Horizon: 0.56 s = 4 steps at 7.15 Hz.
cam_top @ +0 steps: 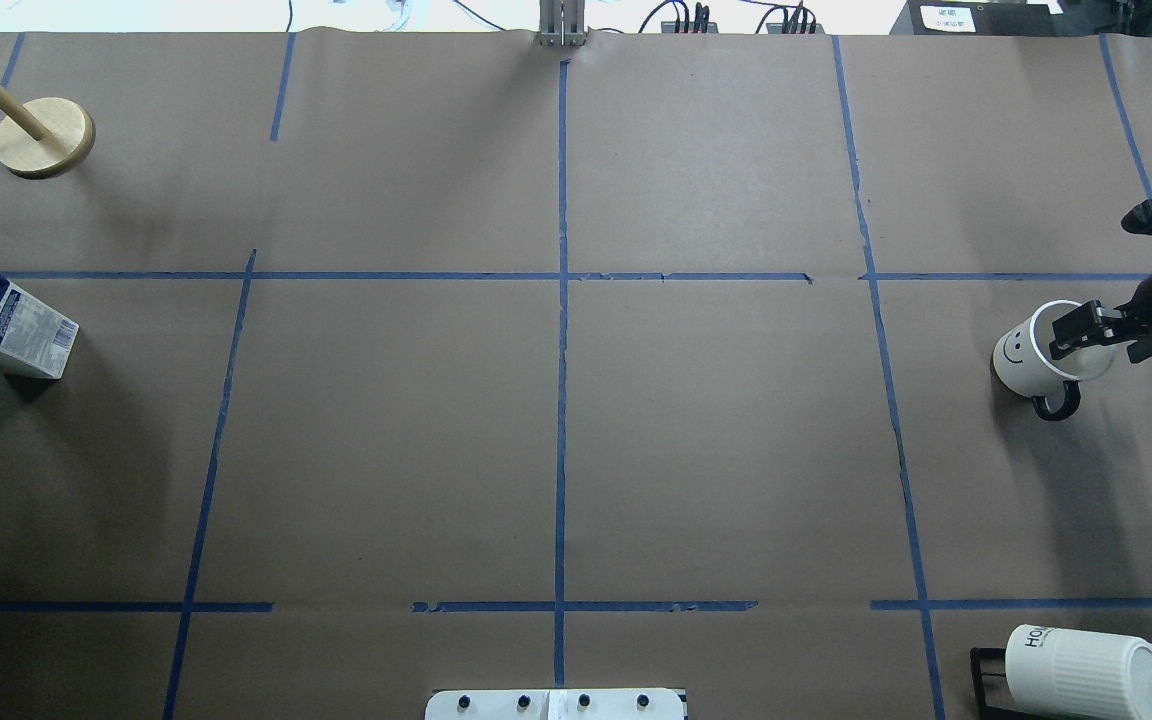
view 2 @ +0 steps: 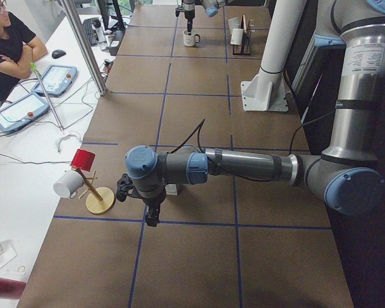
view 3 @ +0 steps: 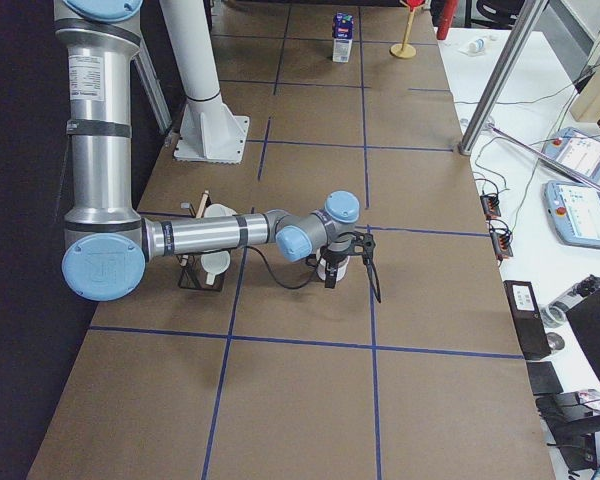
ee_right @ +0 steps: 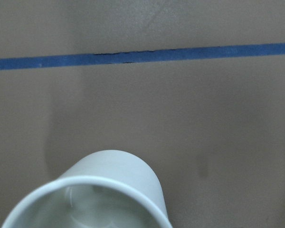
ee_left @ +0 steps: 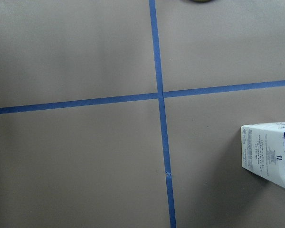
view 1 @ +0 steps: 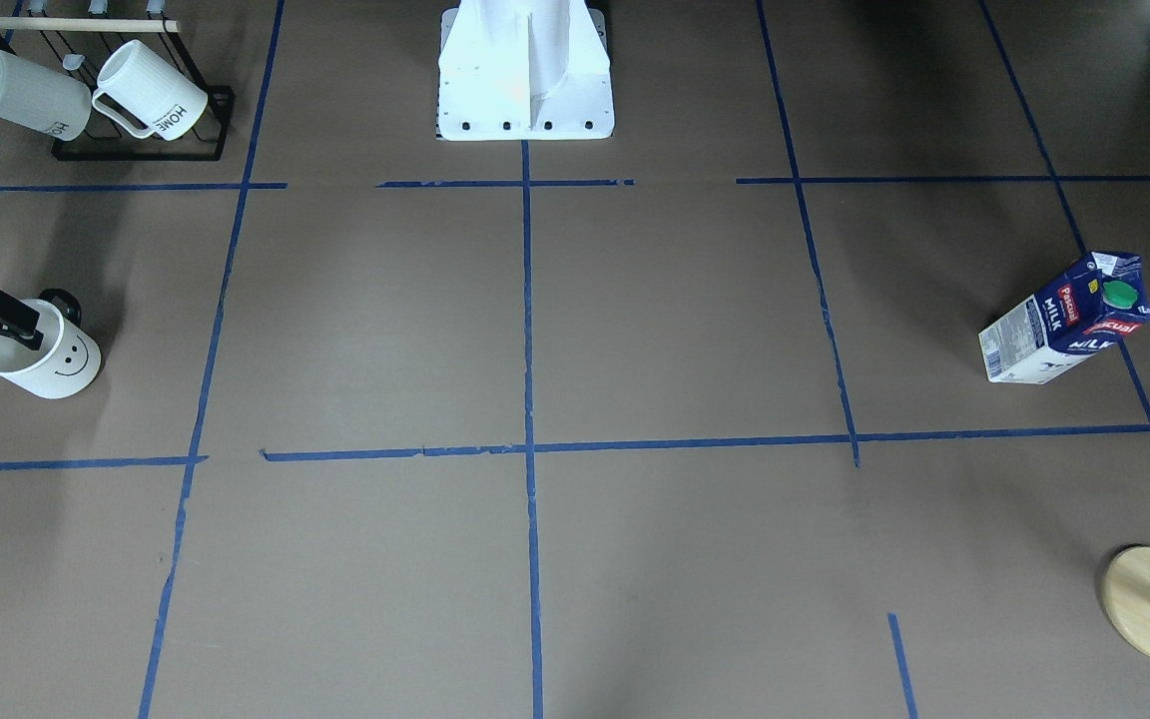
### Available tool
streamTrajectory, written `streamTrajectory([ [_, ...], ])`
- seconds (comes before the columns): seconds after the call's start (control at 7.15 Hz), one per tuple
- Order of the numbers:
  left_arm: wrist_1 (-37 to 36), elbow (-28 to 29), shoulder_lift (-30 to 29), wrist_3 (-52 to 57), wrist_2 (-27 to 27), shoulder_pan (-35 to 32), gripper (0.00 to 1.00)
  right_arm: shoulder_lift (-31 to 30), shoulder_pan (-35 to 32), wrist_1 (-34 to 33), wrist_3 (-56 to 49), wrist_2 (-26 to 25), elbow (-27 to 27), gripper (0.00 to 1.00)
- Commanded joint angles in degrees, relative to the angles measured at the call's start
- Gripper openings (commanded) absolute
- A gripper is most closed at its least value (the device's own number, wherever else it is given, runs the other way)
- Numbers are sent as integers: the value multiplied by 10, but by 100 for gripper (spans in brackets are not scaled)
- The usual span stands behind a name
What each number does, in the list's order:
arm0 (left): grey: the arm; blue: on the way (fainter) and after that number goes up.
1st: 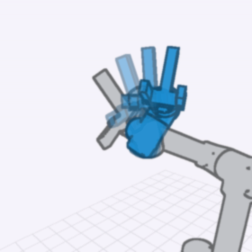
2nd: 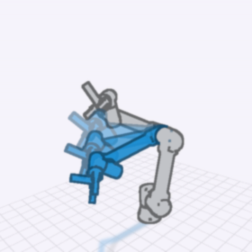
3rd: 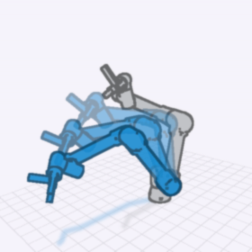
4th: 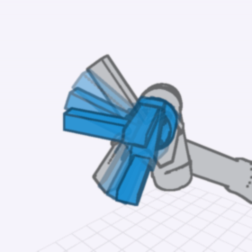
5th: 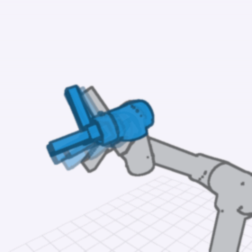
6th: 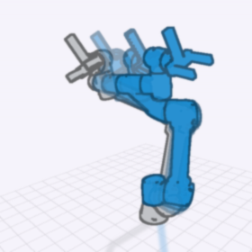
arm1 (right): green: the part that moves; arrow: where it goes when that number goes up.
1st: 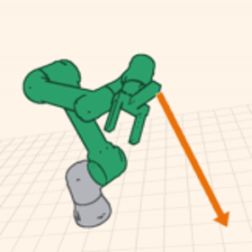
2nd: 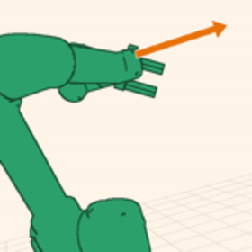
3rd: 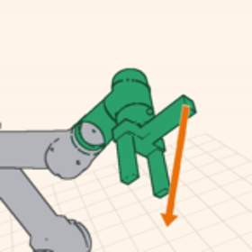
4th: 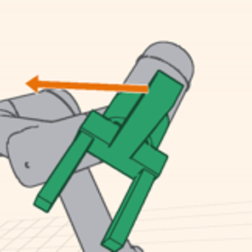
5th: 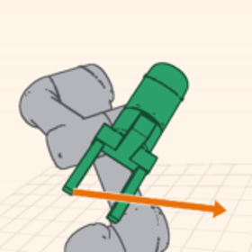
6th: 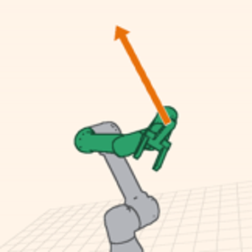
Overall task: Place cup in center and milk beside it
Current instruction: 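Lower the right gripper onto the white mug rim and grasp it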
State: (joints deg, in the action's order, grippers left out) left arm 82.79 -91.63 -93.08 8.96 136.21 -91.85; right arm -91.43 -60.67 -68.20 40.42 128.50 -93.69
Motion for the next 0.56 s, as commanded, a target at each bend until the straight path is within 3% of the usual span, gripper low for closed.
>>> streamTrajectory([
  [0.0, 0, -1, 0, 0, 0, 0, 100, 4, 2, 0, 0, 1, 1, 40],
  [0.14, 0, -1, 0, 0, 0, 0, 100, 4, 0, 1, 0, 0, 0, 17],
  [0.42, -1, -4, 0, -1, 0, 0, 100, -1, -21, 0, -2, 9, -24, 0],
])
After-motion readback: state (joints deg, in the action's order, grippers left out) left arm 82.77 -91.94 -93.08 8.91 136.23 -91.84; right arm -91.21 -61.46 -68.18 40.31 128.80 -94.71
